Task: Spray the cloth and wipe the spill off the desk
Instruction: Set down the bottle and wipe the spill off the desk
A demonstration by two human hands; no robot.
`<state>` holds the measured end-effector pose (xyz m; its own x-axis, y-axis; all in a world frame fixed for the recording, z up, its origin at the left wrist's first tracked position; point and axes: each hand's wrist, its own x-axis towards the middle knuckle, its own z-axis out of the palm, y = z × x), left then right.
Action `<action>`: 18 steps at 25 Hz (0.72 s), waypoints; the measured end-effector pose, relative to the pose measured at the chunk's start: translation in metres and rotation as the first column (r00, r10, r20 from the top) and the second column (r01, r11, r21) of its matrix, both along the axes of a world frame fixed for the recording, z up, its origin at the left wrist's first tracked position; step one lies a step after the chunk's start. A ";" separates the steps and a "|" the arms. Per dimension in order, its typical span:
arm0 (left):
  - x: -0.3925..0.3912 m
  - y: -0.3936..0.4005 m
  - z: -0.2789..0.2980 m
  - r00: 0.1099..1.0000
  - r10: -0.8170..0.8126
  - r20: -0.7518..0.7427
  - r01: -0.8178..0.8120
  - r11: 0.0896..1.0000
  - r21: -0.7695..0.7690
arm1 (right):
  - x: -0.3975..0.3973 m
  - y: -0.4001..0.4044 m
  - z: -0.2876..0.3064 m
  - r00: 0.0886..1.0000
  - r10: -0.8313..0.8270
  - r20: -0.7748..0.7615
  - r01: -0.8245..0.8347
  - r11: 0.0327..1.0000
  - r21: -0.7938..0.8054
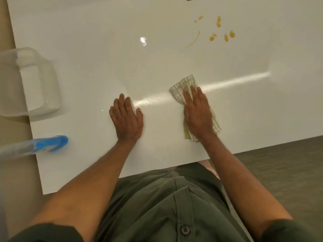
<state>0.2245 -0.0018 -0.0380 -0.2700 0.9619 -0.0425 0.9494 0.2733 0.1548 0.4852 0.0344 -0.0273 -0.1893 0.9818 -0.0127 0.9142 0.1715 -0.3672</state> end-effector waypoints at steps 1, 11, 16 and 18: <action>0.000 -0.001 -0.001 1.000 0.002 0.023 -0.002 1.000 0.004 | 0.015 0.005 -0.001 0.998 -0.054 0.008 0.054 0.999 -0.002; 0.012 0.056 -0.004 0.993 0.119 0.016 -0.119 0.993 0.008 | 0.124 0.121 -0.007 0.900 -0.427 0.083 0.425 0.904 0.047; 0.014 0.056 -0.007 0.988 0.128 -0.082 -0.124 0.991 0.051 | 0.132 0.199 -0.008 0.879 -0.468 0.091 0.465 0.884 0.045; 0.014 0.056 -0.008 0.986 0.133 -0.105 -0.128 0.990 0.061 | 0.127 0.232 -0.007 0.884 -0.461 0.083 0.459 0.888 0.043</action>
